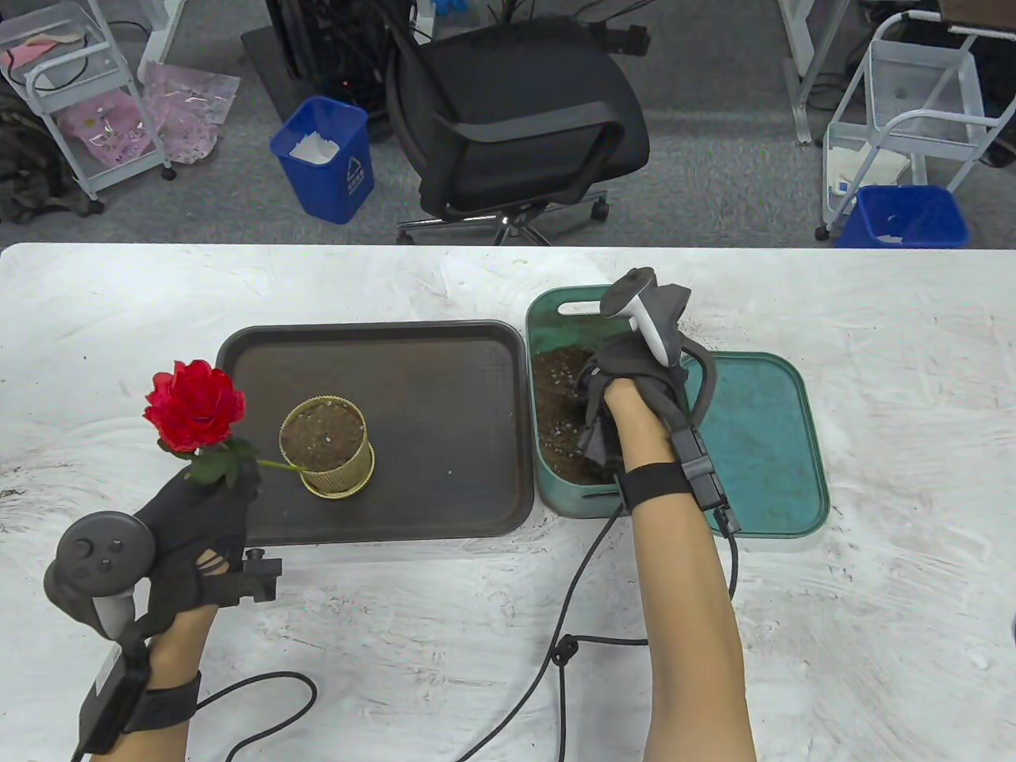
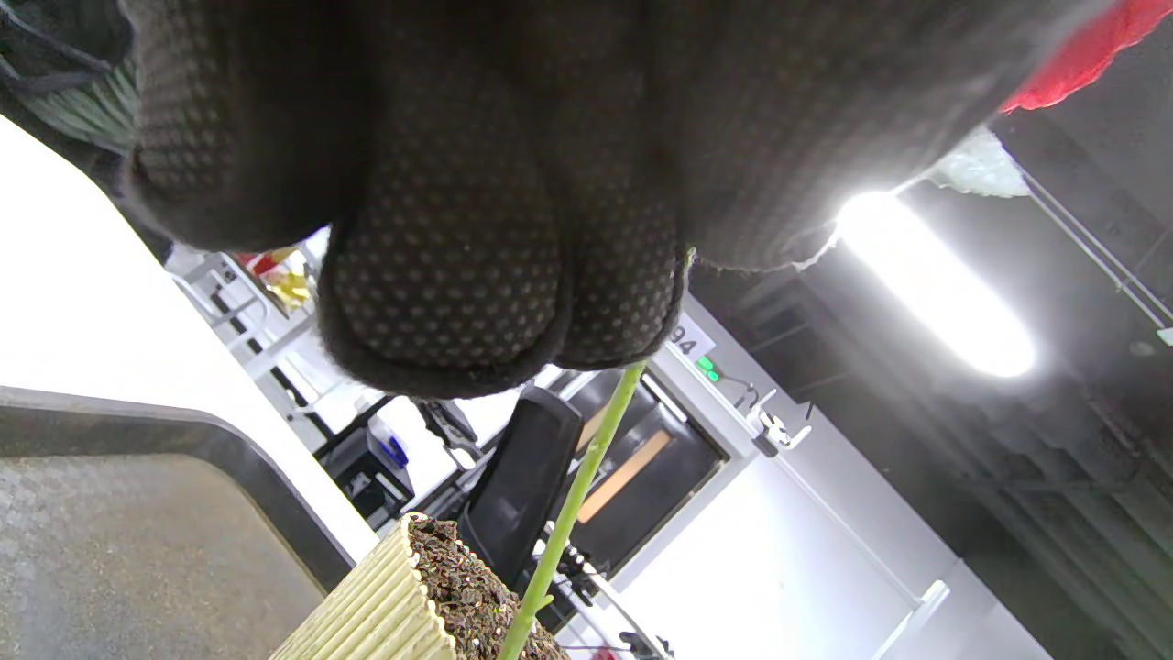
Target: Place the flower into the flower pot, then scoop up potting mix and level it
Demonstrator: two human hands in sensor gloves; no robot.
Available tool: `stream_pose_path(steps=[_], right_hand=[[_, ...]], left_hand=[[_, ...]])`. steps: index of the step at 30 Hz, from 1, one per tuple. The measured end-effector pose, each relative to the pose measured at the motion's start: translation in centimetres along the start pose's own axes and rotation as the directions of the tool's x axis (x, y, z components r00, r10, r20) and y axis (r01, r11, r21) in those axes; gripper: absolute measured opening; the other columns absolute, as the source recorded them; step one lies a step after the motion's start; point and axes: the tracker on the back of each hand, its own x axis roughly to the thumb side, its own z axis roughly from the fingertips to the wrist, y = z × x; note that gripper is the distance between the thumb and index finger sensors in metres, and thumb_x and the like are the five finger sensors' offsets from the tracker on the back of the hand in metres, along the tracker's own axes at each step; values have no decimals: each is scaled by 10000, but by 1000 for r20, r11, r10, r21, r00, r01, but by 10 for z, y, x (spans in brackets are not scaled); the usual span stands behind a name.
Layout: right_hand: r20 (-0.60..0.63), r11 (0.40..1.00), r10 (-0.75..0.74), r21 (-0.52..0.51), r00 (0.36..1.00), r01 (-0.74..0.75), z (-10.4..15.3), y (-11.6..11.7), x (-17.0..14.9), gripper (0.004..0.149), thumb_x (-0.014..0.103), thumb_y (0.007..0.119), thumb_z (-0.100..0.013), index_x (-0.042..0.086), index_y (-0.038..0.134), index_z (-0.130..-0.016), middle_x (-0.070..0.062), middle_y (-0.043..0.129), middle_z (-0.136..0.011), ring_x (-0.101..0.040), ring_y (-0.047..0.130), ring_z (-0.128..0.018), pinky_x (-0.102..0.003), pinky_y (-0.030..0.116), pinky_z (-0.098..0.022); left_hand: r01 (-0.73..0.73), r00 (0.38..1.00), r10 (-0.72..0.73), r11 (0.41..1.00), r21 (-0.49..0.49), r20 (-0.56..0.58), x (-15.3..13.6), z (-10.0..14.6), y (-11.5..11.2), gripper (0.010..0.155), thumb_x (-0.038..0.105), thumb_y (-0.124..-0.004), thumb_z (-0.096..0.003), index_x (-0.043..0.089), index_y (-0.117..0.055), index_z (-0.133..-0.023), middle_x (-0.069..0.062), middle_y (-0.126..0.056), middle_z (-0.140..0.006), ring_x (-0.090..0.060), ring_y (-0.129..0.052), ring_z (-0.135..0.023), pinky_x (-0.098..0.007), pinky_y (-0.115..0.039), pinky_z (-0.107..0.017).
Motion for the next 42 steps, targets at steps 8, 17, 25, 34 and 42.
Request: stream_pose_path(steps=[8,17,25,34,42], right_hand=[[15,969,-144,204,989,138,-9,11,-3,532,284,749,-426,35,716,-895,-170,967,-675,-304,1070,-320,-408,945,-181],[7,884,-347,337,938,324,4,6,-25,533,274,713,-430,10,686,-892,-184,952,-679,-290,1083,-326,-390,967,-166],[-15,751,-590,356,807,556,27,3,-56,527,273,710,-434,9,682,-890,-194,947,-685,-293,1095,-334,-383,987,-163],[51,713,-676,296,735,636,60,-11,-69,525,279,712,-434,18,683,-888,-189,947,-686,-294,1093,-335,-386,984,-166],[159,716,-677,368,718,593,92,-6,-42,524,283,717,-437,16,687,-886,-191,950,-680,-293,1094,-326,-383,984,-160]], left_hand=[[6,1000,-6,1000,3,2,0,1,0,422,468,-932,-406,209,-995,-734,40,-1077,-567,-199,-1157,-343,-365,-963,-334],[2,1000,-2,1000,1,-2,0,0,1,422,469,-930,-407,208,-995,-733,42,-1077,-566,-198,-1157,-343,-364,-964,-335],[-5,1000,5,1000,-1,-1,0,0,0,421,468,-929,-409,210,-993,-735,43,-1076,-569,-196,-1157,-345,-363,-964,-337],[-1,1000,1,1000,-2,7,-1,-1,0,421,470,-928,-410,213,-992,-736,44,-1076,-569,-195,-1157,-347,-362,-964,-337],[-1,1000,1,1000,-2,7,-2,-1,0,421,469,-929,-409,211,-992,-736,45,-1075,-570,-196,-1157,-345,-363,-964,-338]])
